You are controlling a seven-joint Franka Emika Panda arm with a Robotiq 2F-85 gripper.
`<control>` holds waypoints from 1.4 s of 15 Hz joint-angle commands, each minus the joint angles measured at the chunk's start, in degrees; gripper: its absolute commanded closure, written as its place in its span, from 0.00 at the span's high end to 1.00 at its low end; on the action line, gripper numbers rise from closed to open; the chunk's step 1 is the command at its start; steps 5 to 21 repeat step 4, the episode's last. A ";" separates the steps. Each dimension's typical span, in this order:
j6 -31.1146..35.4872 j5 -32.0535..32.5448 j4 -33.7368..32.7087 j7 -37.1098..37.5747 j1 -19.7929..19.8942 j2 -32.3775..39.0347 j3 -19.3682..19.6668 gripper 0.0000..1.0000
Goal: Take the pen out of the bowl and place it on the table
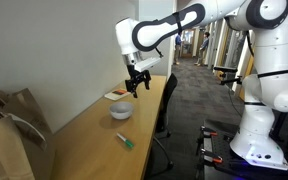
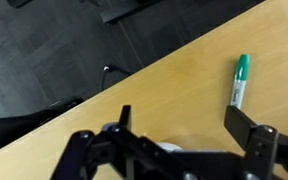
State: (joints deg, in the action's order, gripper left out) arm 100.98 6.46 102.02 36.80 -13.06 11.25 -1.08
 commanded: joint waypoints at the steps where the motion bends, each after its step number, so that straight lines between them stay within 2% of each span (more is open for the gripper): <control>1: -2.00 0.58 0.53 -3.00 1.22 -0.56 -1.27 1.00; 21: -2.11 0.71 0.91 -3.56 1.40 -0.50 -1.22 1.00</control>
